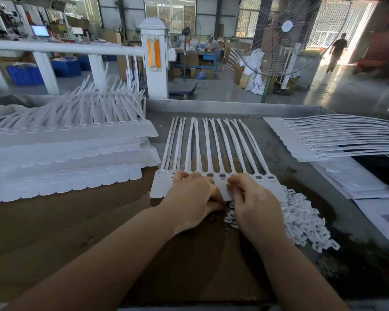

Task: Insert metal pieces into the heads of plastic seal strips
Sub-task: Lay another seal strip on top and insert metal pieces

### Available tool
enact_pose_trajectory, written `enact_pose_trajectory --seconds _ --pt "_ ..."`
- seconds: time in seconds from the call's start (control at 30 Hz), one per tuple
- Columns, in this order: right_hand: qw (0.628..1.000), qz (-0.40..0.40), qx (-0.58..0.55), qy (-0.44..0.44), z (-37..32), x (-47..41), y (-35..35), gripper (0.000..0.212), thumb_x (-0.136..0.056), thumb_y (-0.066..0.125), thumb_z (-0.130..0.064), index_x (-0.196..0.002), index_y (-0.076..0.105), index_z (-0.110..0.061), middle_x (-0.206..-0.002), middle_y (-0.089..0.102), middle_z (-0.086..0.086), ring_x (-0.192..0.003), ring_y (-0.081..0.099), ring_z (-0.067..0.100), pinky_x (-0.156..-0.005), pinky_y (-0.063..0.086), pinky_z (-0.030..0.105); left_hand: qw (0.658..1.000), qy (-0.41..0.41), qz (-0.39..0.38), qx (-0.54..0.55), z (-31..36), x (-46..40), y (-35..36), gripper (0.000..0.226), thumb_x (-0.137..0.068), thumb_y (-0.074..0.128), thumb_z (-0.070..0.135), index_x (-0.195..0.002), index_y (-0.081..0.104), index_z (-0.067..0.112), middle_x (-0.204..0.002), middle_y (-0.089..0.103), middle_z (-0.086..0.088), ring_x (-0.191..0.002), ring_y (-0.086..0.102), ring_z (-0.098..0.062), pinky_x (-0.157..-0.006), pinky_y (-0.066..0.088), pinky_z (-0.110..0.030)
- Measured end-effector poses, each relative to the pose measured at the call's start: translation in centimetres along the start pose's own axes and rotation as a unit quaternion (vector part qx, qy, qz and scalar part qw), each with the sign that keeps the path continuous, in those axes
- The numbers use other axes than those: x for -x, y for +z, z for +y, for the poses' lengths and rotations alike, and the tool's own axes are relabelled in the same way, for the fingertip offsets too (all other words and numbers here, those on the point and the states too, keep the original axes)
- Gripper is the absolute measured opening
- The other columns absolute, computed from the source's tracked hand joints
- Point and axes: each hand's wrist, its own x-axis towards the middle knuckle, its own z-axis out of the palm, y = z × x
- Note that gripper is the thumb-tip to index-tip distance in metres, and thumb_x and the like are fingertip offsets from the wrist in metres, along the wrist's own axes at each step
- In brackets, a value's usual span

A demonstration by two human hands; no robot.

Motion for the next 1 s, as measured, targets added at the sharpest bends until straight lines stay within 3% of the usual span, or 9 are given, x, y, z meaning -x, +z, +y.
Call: enact_pose_trajectory --seconds 0.13,0.2,0.27,0.37,0.53,0.7,1.0 --pt "1.0 -0.002 0.0 0.0 0.0 0.1 0.0 0.014 -0.094 0.051 -0.017 -0.103 0.062 -0.016 -0.092 0.07 -0.001 -0.086 0.063 0.017 -0.076 0.05 0.034 0.997 -0.019 0.023 0.067 -0.4 -0.1 0.2 0.017 -0.093 0.052 0.038 -0.102 0.066 0.037 -0.104 0.057 0.017 -0.11 0.045 -0.006 -0.097 0.021 -0.031" --pt "1.0 -0.001 0.004 0.001 0.1 0.0 0.1 0.014 -0.094 0.051 -0.018 -0.103 0.062 -0.017 -0.092 0.07 -0.001 -0.087 0.063 0.017 -0.076 0.05 0.035 0.987 -0.06 0.052 0.139 -0.9 -0.5 -0.1 0.009 -0.091 0.058 0.035 -0.091 0.067 0.036 -0.092 0.058 0.019 -0.097 0.051 -0.005 -0.1 0.03 -0.035" --pt "1.0 -0.002 0.008 0.004 0.1 0.0 0.1 0.014 -0.094 0.052 -0.018 -0.103 0.062 -0.017 -0.092 0.07 -0.001 -0.087 0.063 0.018 -0.077 0.049 0.035 0.971 -0.102 0.078 0.2 -1.6 -0.9 -0.7 0.006 -0.087 0.064 0.032 -0.087 0.069 0.03 -0.08 0.057 0.022 -0.085 0.054 -0.002 -0.096 0.04 -0.037" --pt "1.0 -0.008 0.014 0.004 0.1 -0.1 0.1 0.014 -0.094 0.051 -0.018 -0.103 0.062 -0.018 -0.092 0.069 -0.001 -0.087 0.063 0.018 -0.077 0.05 0.037 0.951 -0.154 0.098 0.248 -2.9 -1.6 -1.4 0.008 -0.084 0.069 0.029 -0.087 0.073 0.023 -0.076 0.061 0.019 -0.086 0.061 -0.008 -0.089 0.048 -0.036" --pt "1.0 -0.012 0.014 0.011 0.1 0.0 0.1 0.015 -0.094 0.05 -0.02 -0.104 0.061 -0.021 -0.093 0.068 -0.003 -0.088 0.061 0.016 -0.078 0.05 0.036 0.948 -0.202 0.093 0.228 -4.2 -2.7 -1.0 0.01 -0.087 0.065 0.029 -0.09 0.072 0.021 -0.078 0.06 0.015 -0.092 0.06 -0.016 -0.096 0.044 -0.046" --pt "1.0 -0.015 0.016 0.009 0.1 -0.1 0.1 0.015 -0.094 0.049 -0.02 -0.104 0.061 -0.021 -0.093 0.068 -0.003 -0.087 0.06 0.014 -0.077 0.049 0.033 0.952 -0.213 0.08 0.204 -4.5 -3.2 -0.7 0.008 -0.091 0.061 0.027 -0.091 0.068 0.024 -0.088 0.063 0.01 -0.098 0.058 -0.019 -0.1 0.039 -0.047" --pt "1.0 -0.009 0.017 -0.005 0.0 0.0 -0.1 0.014 -0.092 0.053 -0.015 -0.101 0.063 -0.017 -0.094 0.068 -0.001 -0.087 0.061 0.017 -0.077 0.05 0.035 0.961 -0.187 0.068 0.191 -4.8 -3.8 -1.3 0.003 -0.084 0.07 0.022 -0.083 0.072 0.023 -0.086 0.068 0.008 -0.085 0.061 -0.011 -0.086 0.05 -0.031"
